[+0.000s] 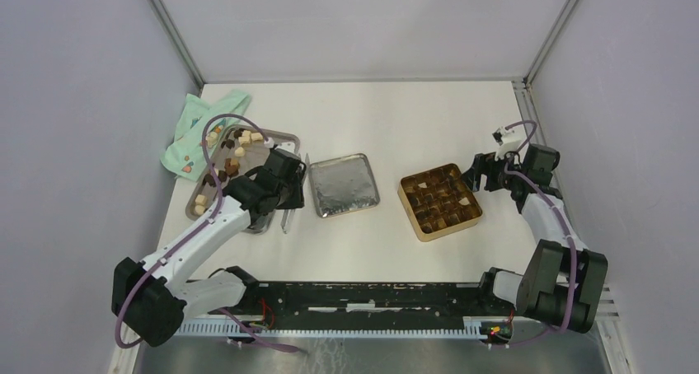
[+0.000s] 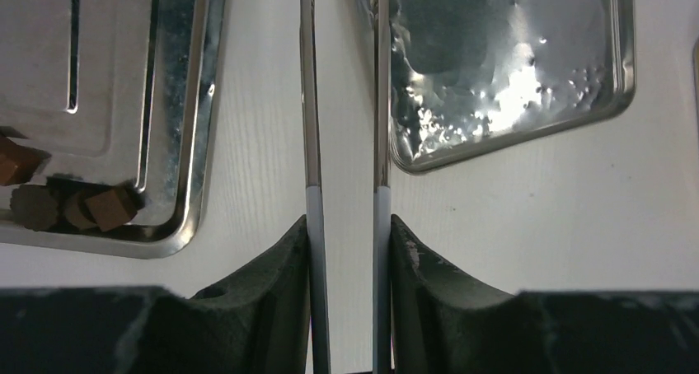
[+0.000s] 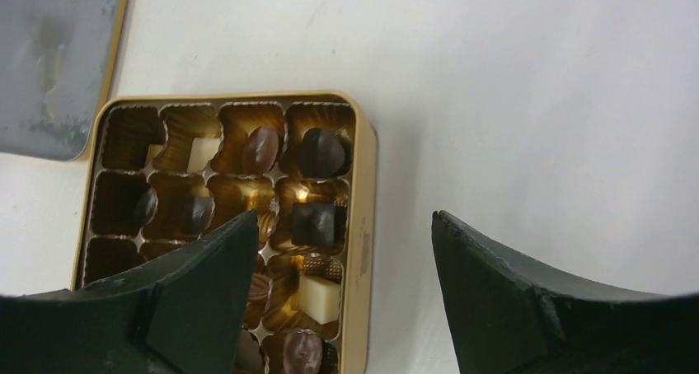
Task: Pack the chocolate
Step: Place the packing box at the center of the board, then adjust the box lid at the center of the board.
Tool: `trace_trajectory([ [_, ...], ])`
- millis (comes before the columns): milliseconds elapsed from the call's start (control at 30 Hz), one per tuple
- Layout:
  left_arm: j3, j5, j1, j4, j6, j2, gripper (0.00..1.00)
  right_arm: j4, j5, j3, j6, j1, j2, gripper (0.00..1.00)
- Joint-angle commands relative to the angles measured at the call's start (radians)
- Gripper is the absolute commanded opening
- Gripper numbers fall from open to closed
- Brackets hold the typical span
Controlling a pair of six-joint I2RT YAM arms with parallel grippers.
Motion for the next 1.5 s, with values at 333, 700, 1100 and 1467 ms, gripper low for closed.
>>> trace_trajectory([
  [333,-0.067,-0.102,0.094,0.221,0.112,0.078,0.38,0.054,-0.093,-0.052,-0.023,-0.023,-0.029,0.82],
  [700,-0.127,0.041,0.094,0.229,0.098,0.1,0.33,0.062,-0.1,-0.063,-0.023,-0.037,-0.026,0.82],
  [1100,-0.108,0.261,0.081,0.278,0.101,0.137,0.3,0.057,-0.106,-0.052,-0.025,-0.044,-0.003,0.82],
  [1467,-0.08,0.112,0.035,0.404,0.13,0.232,0.3,0.045,-0.107,-0.049,-0.033,-0.057,-0.023,0.82],
])
